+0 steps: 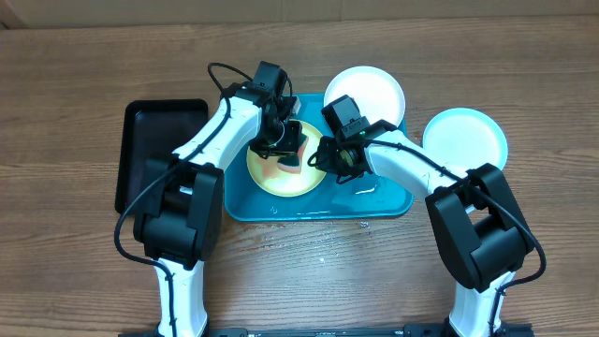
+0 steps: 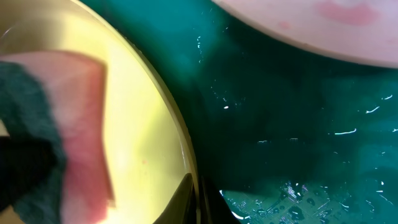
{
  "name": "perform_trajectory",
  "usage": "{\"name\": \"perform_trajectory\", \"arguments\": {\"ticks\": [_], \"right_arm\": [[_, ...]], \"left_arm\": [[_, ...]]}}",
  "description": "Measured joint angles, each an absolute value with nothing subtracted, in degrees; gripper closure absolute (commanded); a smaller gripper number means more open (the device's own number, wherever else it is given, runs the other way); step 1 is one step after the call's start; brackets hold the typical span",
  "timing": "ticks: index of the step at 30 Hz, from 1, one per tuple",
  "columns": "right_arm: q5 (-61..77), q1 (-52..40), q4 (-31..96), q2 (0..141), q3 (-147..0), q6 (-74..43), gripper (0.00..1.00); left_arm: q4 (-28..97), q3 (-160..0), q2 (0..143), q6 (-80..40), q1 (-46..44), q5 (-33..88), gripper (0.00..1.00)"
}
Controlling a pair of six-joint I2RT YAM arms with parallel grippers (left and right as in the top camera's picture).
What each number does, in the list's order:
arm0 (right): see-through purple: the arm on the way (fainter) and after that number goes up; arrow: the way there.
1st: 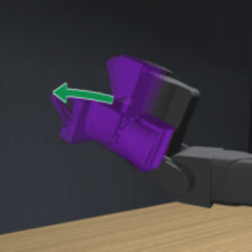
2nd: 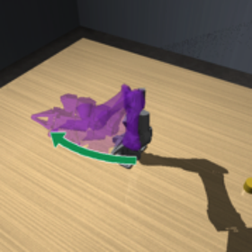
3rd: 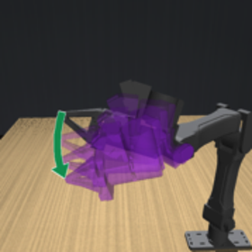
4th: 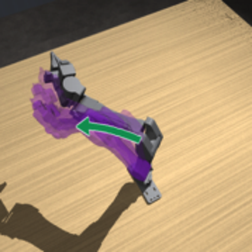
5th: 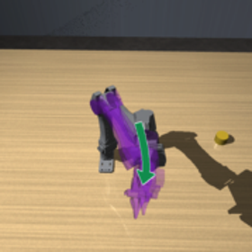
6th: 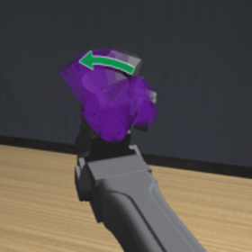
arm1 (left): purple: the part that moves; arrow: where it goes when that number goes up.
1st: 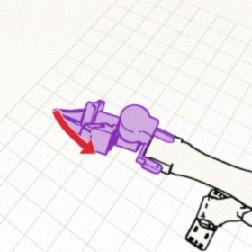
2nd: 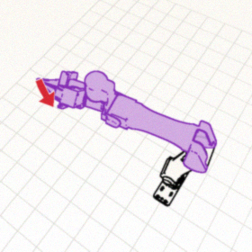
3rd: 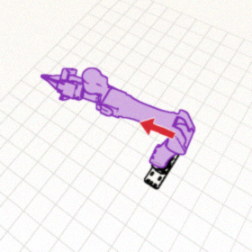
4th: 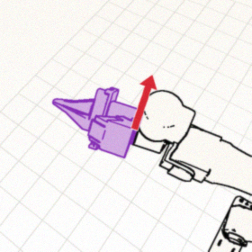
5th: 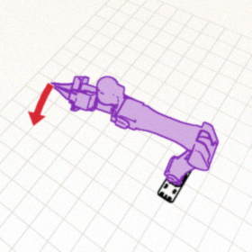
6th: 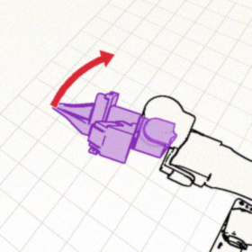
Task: Clean dirty plates on tray and stack at the side
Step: 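Scrub the yellow plate with the sponge while right gripper holds it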
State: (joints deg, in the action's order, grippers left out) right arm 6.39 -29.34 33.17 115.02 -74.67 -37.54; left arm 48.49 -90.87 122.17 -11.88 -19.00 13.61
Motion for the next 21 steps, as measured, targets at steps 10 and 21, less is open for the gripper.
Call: {"name": "perform_trajectory", "arguments": {"ticks": [10, 21], "right_arm": [[6.37, -29.34, 32.97, 115.02, -74.67, -37.52, 0.96], [6.37, -29.34, 32.84, 115.02, -74.67, -37.50, 0.96]], "left_arm": [[52.18, -91.81, 122.17, -16.43, -19.09, -6.39, 0.96], [59.24, -92.62, 122.17, -15.40, -19.09, 0.45, 0.96]]}}
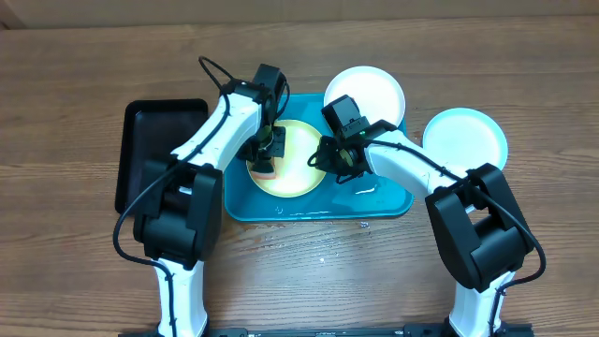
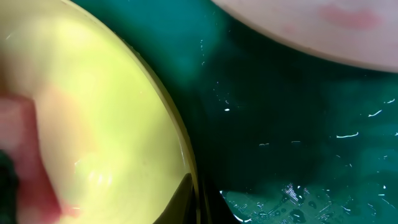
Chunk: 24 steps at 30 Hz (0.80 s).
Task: Clean dirty plates on tray and stack at the side
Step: 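Scrub the yellow plate with the sponge while right gripper holds it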
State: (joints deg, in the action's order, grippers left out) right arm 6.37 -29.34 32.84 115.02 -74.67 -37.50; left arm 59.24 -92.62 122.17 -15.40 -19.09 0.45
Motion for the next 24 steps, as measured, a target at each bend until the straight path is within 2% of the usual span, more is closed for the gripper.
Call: {"name": "perform_trajectory", "arguments": {"ticks": [8, 14, 18, 24], "right_arm": [[6.37, -29.34, 32.86, 115.02, -74.67, -37.50, 0.96], [6.37, -29.34, 32.91, 115.02, -74.67, -37.50, 0.96], [6.37, -29.34, 32.91, 115.02, -74.67, -37.50, 0.96], [6.33, -29.34, 32.82, 115.02, -74.67, -37.52, 0.96]], "left_arm": [[57.65, -92.62, 122.17, -10.90, -19.14, 15.22, 0.96], [50.54, -92.62, 122.17, -10.31, -19.14, 16.86, 0.96], [47.24, -92.62, 122.17, -10.90, -19.16, 11.88, 0.96], [49.69, -92.62, 122.17, -16.36, -19.16, -2.98, 0.96]]}}
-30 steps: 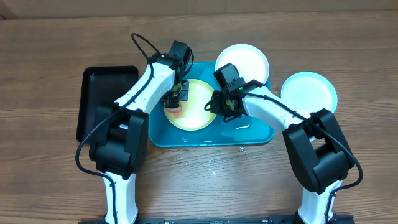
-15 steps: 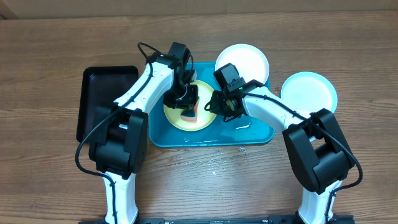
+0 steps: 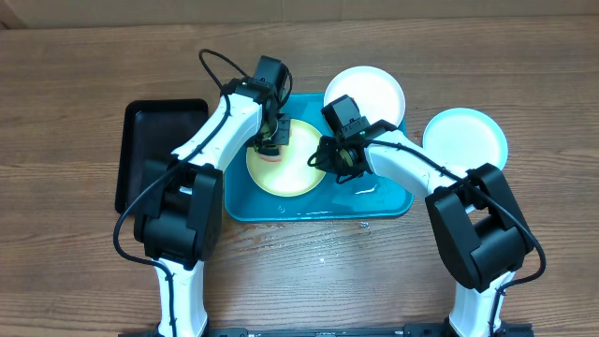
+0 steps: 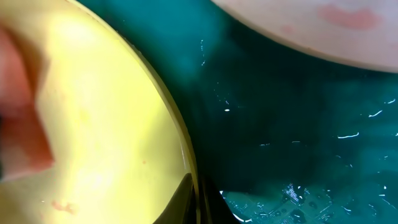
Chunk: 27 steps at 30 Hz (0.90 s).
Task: Clean dirty plates on tray and stack at the side
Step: 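Scrub the yellow plate with the sponge while right gripper holds it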
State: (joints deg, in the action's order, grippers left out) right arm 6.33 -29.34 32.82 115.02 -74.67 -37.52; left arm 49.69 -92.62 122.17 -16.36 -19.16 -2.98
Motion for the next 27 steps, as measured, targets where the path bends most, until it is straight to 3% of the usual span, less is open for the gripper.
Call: {"name": "perform_trajectory", "arguments": {"ticks": [7, 14, 20, 27], "right_arm": [[6.15, -29.34, 32.73, 115.02, -74.67, -37.50, 0.96], [6.09, -29.34, 32.99, 115.02, -74.67, -37.43, 0.96], [5.96, -29.34, 33.01, 115.02, -74.67, -37.52, 0.96], [5.96, -29.34, 33.08, 115.02, -74.67, -37.52, 0.96]], "left_arm": [[57.52, -92.73, 122.17, -18.48, -19.16, -6.35, 0.96], [61.17, -92.75, 122.17, -15.05, -19.09, 4.23, 0.96], [56.97, -92.73, 122.17, -12.86, -19.11, 13.96, 0.96], [49.84, -92.73, 122.17, -11.86, -19.14, 14.74, 0.96]]}}
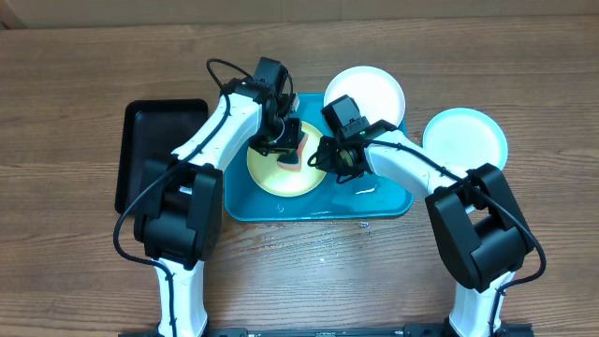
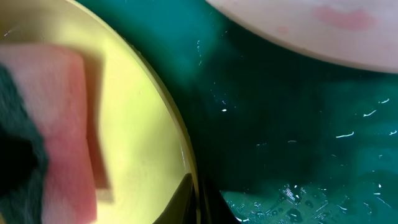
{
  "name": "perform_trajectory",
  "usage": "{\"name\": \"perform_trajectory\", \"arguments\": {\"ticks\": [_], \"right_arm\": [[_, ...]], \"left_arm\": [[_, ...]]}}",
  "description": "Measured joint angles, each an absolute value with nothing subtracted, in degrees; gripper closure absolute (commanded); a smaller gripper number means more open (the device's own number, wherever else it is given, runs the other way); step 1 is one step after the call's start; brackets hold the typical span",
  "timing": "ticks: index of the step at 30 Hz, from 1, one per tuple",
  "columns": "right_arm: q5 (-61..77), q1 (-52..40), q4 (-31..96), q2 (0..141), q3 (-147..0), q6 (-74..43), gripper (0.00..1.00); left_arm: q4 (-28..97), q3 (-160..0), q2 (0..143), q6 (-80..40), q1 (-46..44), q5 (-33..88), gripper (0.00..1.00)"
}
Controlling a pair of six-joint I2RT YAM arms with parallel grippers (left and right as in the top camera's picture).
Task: Clean dirty plates on tray and stack at the side
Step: 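Scrub the yellow plate with the sponge while right gripper holds it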
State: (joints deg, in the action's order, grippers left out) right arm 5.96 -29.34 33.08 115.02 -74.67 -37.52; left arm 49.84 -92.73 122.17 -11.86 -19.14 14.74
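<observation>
A yellow plate (image 1: pixel 301 171) lies on the teal tray (image 1: pixel 384 201). My left gripper (image 1: pixel 286 145) is shut on a pink sponge (image 1: pixel 291 156) with a dark green scouring side and presses it on the plate's middle. My right gripper (image 1: pixel 325 161) is shut on the yellow plate's right rim (image 2: pixel 184 163); its dark fingertips (image 2: pixel 180 198) pinch the edge. In the right wrist view the sponge (image 2: pixel 65 124) covers the left of the plate. A white plate (image 1: pixel 370 92) with pink stains (image 2: pixel 342 15) rests on the tray's far right corner.
A light blue plate (image 1: pixel 465 137) sits on the table right of the tray. A black tray (image 1: pixel 148 140) lies to the left of the teal one. Water drops glisten on the teal tray floor (image 2: pixel 298 193) and on the table before it.
My left gripper has carried the sponge from the plate's far left edge to right of its middle, closer to my right gripper. The right gripper has kept its hold on the rim.
The sponge was first on the plate's middle, then at its left edge, then at the far left rim, and now it is back near the middle. Throughout, my right gripper stayed shut on the yellow plate's right rim and the plate kept its place.
</observation>
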Motion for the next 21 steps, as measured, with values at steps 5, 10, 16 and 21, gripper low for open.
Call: {"name": "perform_trajectory", "arguments": {"ticks": [5, 10, 16, 21], "right_arm": [[5.93, -29.34, 33.06, 115.02, -74.67, -37.54, 0.96], [5.96, -29.34, 33.06, 115.02, -74.67, -37.52, 0.96], [5.93, -29.34, 33.04, 115.02, -74.67, -37.47, 0.96], [5.93, -29.34, 33.04, 115.02, -74.67, -37.47, 0.96]], "left_arm": [[48.62, -92.73, 122.17, -13.21, -19.16, 4.56, 0.96], [51.79, -92.75, 122.17, -16.49, -19.16, -4.73, 0.96], [57.93, -92.77, 122.17, -19.20, -19.14, -2.46, 0.96], [60.71, -92.79, 122.17, -19.77, -19.11, 7.75, 0.95]]}}
